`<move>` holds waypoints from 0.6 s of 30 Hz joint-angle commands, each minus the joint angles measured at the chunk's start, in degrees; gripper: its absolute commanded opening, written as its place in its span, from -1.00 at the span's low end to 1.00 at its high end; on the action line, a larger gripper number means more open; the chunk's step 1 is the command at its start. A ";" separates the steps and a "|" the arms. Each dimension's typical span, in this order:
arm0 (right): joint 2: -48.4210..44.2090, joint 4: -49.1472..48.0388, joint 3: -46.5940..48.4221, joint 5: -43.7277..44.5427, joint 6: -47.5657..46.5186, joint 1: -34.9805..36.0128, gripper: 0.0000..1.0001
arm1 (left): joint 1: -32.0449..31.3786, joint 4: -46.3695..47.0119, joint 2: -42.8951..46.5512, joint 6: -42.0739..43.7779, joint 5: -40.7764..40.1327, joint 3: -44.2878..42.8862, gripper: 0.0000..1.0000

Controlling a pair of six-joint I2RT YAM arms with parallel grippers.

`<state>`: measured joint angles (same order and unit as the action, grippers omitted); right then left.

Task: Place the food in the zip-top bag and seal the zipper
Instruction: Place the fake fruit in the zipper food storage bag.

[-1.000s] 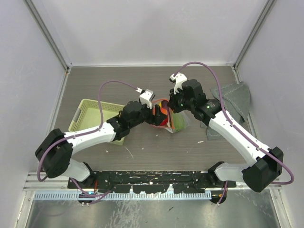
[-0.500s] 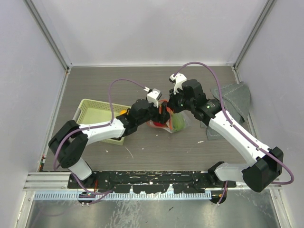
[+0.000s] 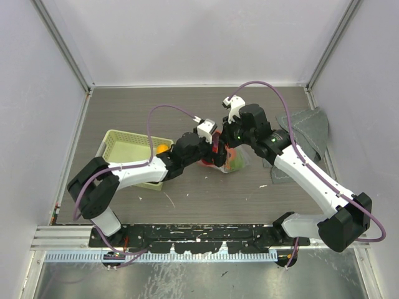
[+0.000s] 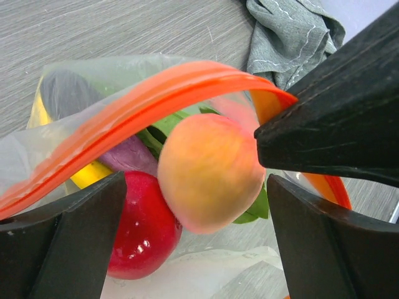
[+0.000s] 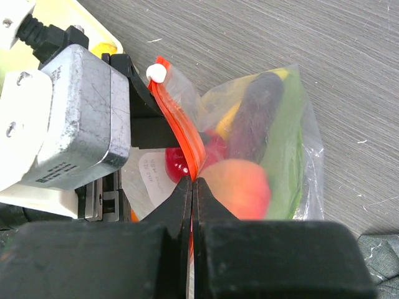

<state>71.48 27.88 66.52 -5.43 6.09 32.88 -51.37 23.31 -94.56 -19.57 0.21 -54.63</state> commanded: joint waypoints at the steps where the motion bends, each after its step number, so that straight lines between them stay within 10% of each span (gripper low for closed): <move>1: -2.31 -3.17 0.27 -0.02 -0.46 0.15 -0.99 | -0.39 1.68 4.79 1.58 -2.49 -0.09 0.93; 18: -2.05 -3.29 0.21 -0.36 -0.33 0.16 -0.99 | -0.43 -24.66 21.25 -8.08 -12.71 1.65 0.96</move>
<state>71.48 27.83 66.52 -5.43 6.11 32.88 -51.62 7.18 -77.84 -22.06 -5.87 -53.17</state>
